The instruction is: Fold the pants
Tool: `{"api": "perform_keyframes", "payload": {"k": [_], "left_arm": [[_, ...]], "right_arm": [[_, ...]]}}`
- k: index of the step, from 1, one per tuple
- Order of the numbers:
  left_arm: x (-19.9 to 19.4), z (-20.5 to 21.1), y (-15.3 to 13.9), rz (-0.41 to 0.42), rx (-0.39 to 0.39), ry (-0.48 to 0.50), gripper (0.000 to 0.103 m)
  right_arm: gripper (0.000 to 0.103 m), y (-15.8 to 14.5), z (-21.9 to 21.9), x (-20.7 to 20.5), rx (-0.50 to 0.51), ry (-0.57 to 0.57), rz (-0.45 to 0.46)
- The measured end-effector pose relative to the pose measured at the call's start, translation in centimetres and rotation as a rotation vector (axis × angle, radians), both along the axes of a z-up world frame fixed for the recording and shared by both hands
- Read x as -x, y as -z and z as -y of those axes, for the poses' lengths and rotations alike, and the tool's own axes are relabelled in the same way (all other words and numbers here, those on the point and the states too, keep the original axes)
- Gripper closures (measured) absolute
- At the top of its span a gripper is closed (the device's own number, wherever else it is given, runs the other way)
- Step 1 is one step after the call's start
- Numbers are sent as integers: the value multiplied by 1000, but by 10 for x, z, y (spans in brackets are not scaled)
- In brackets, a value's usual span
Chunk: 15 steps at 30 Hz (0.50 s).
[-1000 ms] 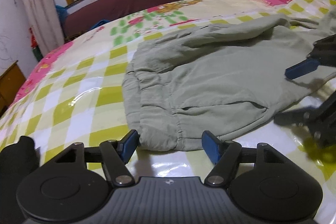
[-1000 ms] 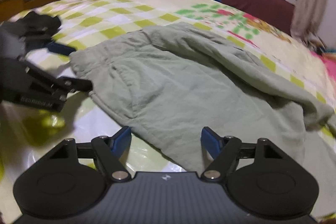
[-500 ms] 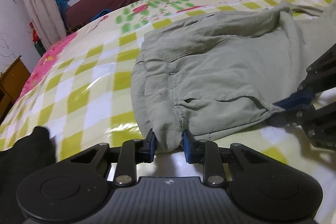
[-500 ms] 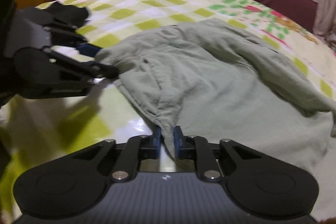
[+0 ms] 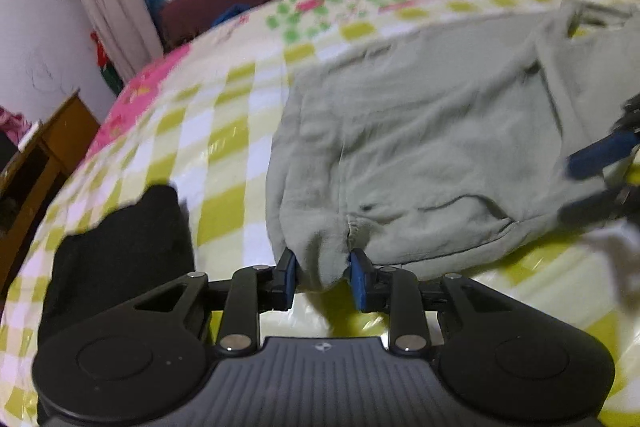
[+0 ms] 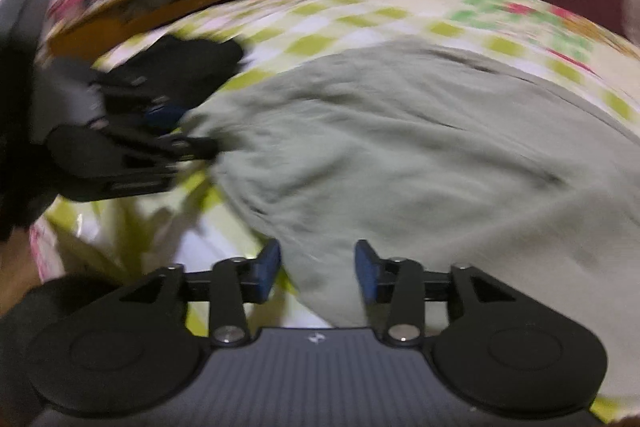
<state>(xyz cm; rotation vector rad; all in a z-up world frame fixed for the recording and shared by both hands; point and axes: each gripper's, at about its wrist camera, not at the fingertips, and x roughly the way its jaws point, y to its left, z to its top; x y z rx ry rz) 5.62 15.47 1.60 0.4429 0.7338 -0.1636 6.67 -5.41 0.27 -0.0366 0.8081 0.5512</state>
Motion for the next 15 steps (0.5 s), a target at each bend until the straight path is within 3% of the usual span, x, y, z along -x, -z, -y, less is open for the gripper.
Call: {"api": "perform_keyframes", "payload": {"k": [7,10,12,15], "left_arm": [[-3,61,-17,77,-7,140,60],[-8,70,-21,66,7,120,60],[-13,78,-25,80,17,115,60],[-20,108,-25,88,33,156,60]], "right_arm": [[51,2,191,15,52,629,-7],[49,4,267,24,30,852,-2],[42,6,301,23,15,966,8],[42,21,346,15,-43,1103,-1]]}}
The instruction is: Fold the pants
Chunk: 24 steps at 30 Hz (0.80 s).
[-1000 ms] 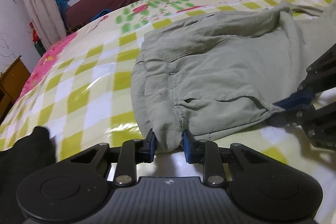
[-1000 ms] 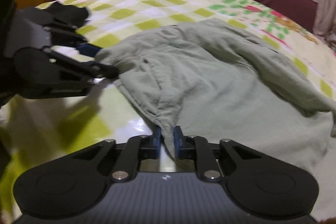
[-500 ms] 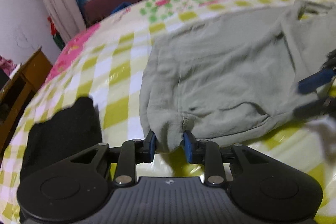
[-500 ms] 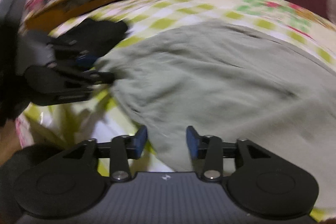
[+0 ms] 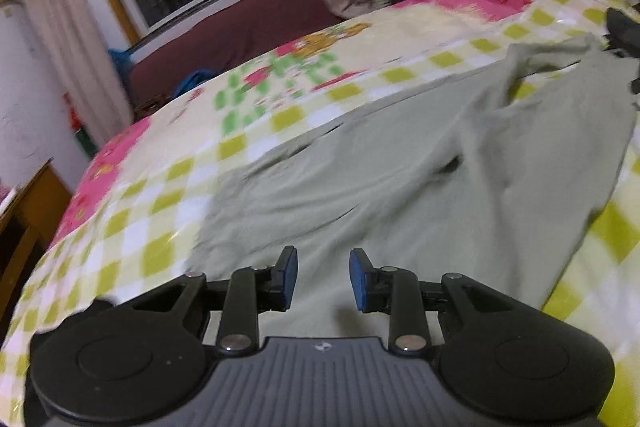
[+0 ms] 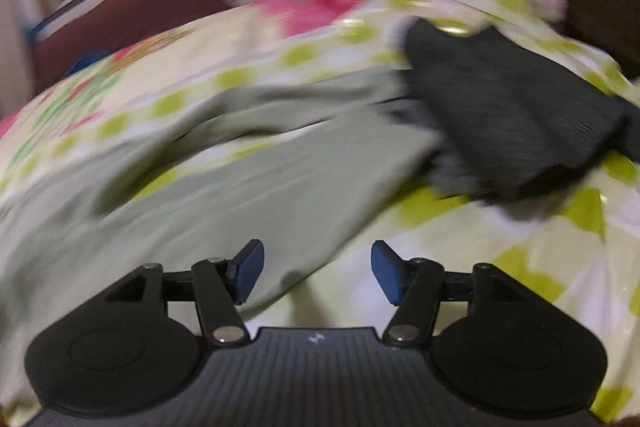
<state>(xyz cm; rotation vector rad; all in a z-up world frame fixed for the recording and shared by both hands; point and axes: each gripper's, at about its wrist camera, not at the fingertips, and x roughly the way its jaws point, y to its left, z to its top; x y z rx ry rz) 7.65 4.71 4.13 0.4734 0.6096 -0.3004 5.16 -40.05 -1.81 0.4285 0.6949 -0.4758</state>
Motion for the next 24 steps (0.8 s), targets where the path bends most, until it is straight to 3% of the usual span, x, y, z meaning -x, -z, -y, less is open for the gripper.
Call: {"api": "perform_keyframes", "payload": {"k": [3,5,7,8,10,13,14,19,21,24], "left_arm": [[-4,40,6,-8,14,71,60],[-7,64,11,-21,20,113,59],[-10,85,17,-39,22,146,59],[-9,93,19,-44,18,158,59],[-10,103,22,-51,15,178,59],[-14,108,27,-61,18,190,59],[-16,107,28,-66,22,189,59],[-28,93,26,-45,23,163,58],[-34,79,22,-18,20,147,54],[-53,56,17,29,-16,102,53]], "right_arm": [[41,16,33,-9,-132,87,56],[41,17,49,-15,-159,110,119],[66,18,62,-23,-180,118,127],[101,20,69,-27,-199,120,109],[101,20,77,-18,-224,109,98],[101,11,81,4,-112,98,58],[101,11,84,12,-119,78,56],[79,-4,68,34,12,72,-42],[73,-16,54,41,79,57,-42],[67,-37,22,23,183,-65,1]]}}
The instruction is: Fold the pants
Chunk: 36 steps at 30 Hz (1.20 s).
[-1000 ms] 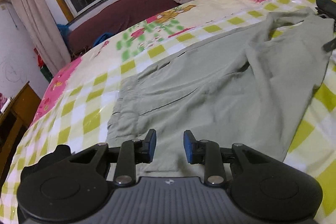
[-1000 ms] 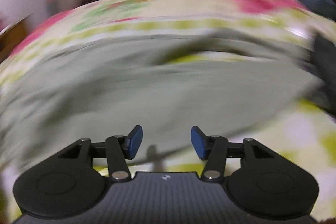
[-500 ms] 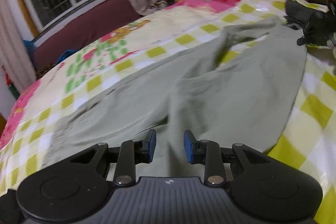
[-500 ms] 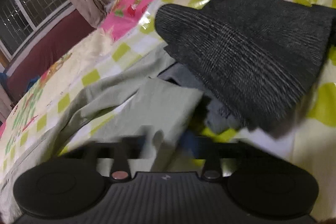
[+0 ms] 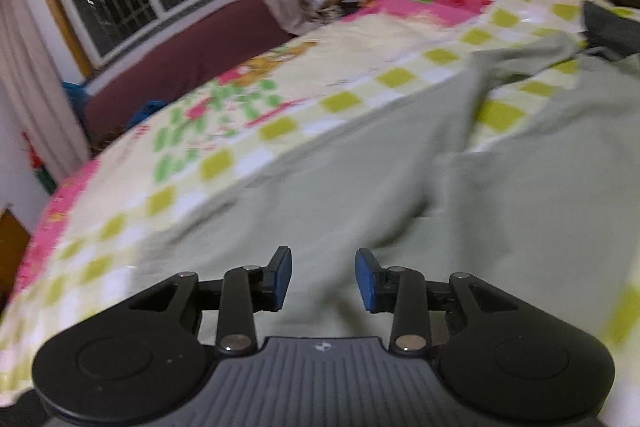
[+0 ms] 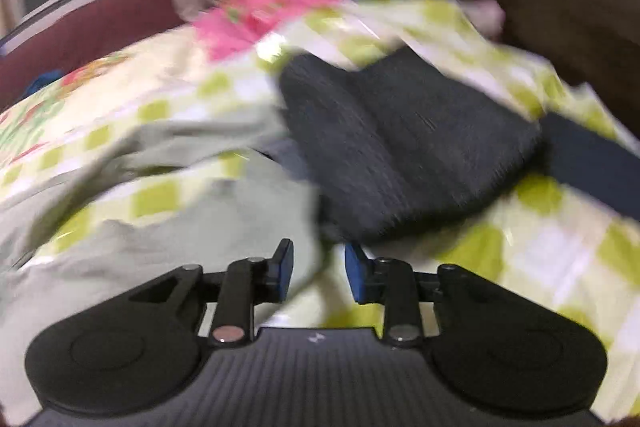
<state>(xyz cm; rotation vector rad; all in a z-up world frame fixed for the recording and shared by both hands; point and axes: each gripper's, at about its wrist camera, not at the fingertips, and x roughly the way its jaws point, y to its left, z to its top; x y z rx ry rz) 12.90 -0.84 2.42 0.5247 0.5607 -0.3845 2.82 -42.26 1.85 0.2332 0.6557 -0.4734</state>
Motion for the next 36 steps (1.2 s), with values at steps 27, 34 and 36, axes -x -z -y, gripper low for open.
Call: {"api": "perform_keyframes", "payload": {"k": [27,34,36], "left_arm": [[-244,-117,46,-325,-11,-76,36],[-223,-107,21,-272,-7,-99,71],[-209,-110,3,-228,12,-92,71]], "right_arm": [[50,51,-196,-340,81,-1037,-361],[100,15,-214,-318,130,-974,-277],[100,-12,-214,-301,151,-966,-210]]}}
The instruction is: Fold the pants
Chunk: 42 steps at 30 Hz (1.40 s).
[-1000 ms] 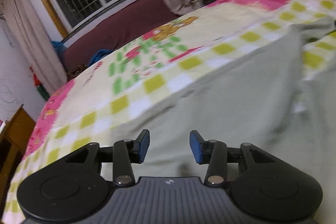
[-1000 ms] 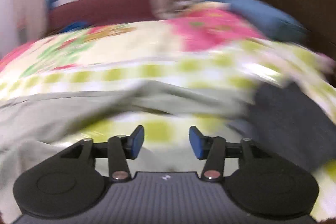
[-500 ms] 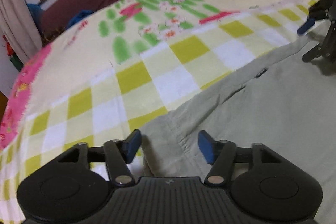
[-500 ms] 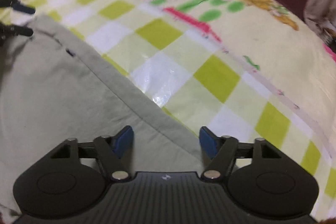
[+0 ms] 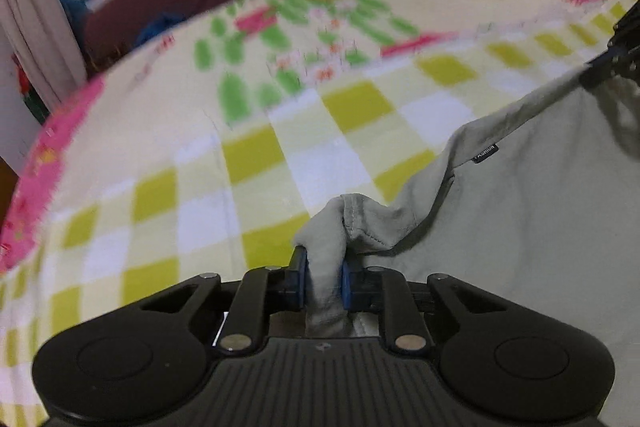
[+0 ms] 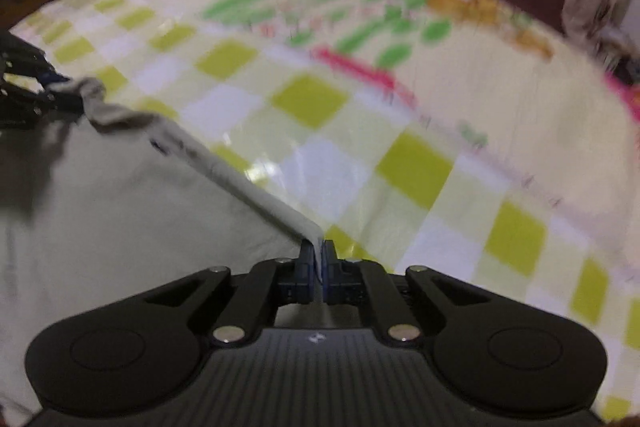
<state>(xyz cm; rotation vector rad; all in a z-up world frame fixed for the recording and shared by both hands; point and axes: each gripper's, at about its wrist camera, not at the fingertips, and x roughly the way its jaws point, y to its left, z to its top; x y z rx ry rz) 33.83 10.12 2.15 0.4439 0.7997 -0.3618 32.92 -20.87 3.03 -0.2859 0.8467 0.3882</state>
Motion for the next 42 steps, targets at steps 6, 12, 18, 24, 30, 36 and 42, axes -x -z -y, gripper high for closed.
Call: {"api": "perform_keyframes", "payload": {"k": [6,12,18,24,30,36,42], "left_arm": [[93,-32,-70,172,124,0,71],[217,-65,-59,173,183,-26,71],[251,-85,0,38,180,-136,71],[269,-86,12,102,123,-142,70],[271,-96,11,170,154,-171,70],[275,-124,13,189,154,-229,67],[301,-143,30,135,104,-294,58]], "right_arm": [[100,-92,7,112,-70,18,209],[99,-67,-24,258,-75,-25,167],[98,35,-67,295,-43,11,-68],[96,30,-95,299,78,-40,32],[98,20,-106,294,94,-58,56],[96,13,-134,312,90,-113,61],[91,42,-144,316,146,-129,-19]]}}
